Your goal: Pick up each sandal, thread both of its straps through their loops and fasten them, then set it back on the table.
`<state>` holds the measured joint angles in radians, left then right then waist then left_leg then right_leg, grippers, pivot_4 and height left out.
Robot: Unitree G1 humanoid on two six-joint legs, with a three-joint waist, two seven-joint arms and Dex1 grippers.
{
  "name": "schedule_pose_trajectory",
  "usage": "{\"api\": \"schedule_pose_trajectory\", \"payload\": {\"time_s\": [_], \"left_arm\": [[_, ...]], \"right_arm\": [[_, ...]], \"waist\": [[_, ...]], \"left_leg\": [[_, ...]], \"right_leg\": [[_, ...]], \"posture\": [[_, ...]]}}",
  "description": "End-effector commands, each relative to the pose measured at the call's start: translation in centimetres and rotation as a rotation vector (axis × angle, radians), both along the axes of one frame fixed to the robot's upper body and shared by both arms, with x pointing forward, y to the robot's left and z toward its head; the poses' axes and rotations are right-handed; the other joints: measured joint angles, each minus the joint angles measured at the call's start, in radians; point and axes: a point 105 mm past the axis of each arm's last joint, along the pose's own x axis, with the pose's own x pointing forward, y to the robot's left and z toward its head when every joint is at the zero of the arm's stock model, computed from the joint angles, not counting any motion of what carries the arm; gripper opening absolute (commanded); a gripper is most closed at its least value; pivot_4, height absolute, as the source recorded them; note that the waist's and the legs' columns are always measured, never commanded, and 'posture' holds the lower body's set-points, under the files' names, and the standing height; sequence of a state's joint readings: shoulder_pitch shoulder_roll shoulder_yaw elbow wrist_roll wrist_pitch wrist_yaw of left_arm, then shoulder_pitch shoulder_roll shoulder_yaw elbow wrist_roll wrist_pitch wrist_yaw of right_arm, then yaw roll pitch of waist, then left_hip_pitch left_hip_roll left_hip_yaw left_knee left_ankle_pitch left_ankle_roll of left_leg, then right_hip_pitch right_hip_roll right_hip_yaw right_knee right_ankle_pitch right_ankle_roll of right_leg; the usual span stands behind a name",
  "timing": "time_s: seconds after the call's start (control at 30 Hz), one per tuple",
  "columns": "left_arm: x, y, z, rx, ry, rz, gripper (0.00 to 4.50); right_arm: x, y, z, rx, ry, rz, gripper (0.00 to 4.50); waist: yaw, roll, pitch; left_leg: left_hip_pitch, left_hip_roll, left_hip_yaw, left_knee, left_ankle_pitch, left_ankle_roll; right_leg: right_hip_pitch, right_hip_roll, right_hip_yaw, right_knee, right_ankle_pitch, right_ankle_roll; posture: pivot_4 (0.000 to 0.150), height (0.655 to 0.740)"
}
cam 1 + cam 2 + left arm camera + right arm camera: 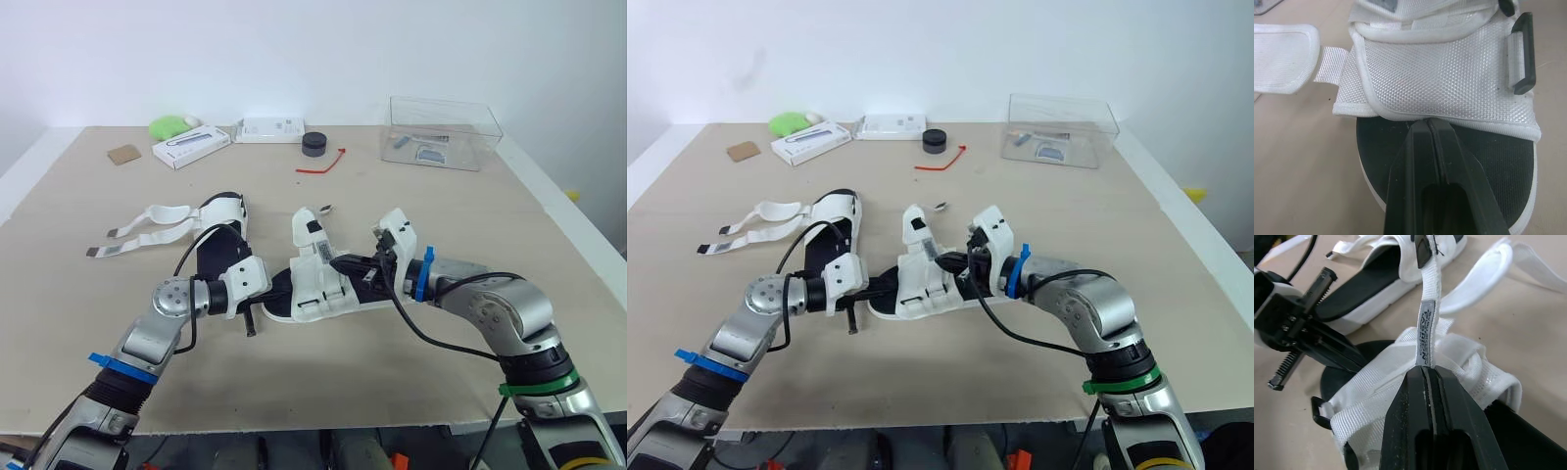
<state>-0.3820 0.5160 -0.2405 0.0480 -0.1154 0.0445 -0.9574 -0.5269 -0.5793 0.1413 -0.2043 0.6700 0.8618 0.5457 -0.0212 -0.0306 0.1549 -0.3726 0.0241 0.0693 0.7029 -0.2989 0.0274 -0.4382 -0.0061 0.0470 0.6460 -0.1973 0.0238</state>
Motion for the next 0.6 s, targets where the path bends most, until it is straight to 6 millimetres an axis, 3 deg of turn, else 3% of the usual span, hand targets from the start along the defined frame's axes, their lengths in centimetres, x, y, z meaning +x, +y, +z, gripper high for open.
{"api": "schedule_pose_trajectory", "payload": {"time_s": [0.03, 0.13, 0.33, 0.47, 0.6], "left_arm": [[-0.3, 0.5, -1.5, 0.046, 0.047, 0.02, 0.0], [-0.3, 0.6, -1.5, 0.047, 0.046, 0.019, 0.0], [-0.2, 0.6, -1.4, 0.052, 0.045, 0.017, 0.0], [-0.1, 0.3, -1.4, 0.051, 0.041, 0.012, 0.0], [0.0, 0.1, -1.3, 0.046, 0.039, 0.01, 0.0]], "right_arm": [[1.1, -1.0, 2.8, -0.019, -0.176, -0.051, 1.87], [1.0, -1.0, 3.4, -0.022, -0.22, -0.047, 3.25], [0.3, 0.0, 6.0, -0.019, -0.376, 0.016, 3.25], [0.2, 2.3, 7.4, 0.018, -0.427, 0.085, 3.25], [0.9, 2.8, 5.8, -0.02, -0.41, 0.111, 1.57]], "waist": [[0.0, 0.0, 0.0], [0.0, 0.0, 0.0], [0.0, 0.0, 0.0], [0.0, 0.0, 0.0], [0.001, 0.0, 0.0]], "left_leg": [[0.0, 0.0, 0.0, 0.0, 0.0, 0.0], [-0.002, 0.0, 0.001, 0.0, 0.0, 0.0], [-0.003, 0.0, 0.0, 0.0, 0.0, 0.0], [-0.003, 0.0, 0.001, -0.001, 0.0, 0.0], [-0.003, 0.0, -0.001, -0.001, 0.0, 0.0]], "right_leg": [[0.0, 0.0, 0.0, 0.0, 0.0, 0.0], [-0.002, 0.001, 0.0, 0.0, -0.001, 0.001], [-0.003, 0.001, 0.0, -0.001, -0.001, 0.001], [-0.003, 0.001, 0.0, -0.001, -0.001, 0.001], [-0.002, 0.001, -0.001, 0.0, -0.001, 0.001]], "posture": [[0.15, 0.74], [0.15, 0.74], [0.15, 0.74], [0.15, 0.74], [0.15, 0.74]]}}
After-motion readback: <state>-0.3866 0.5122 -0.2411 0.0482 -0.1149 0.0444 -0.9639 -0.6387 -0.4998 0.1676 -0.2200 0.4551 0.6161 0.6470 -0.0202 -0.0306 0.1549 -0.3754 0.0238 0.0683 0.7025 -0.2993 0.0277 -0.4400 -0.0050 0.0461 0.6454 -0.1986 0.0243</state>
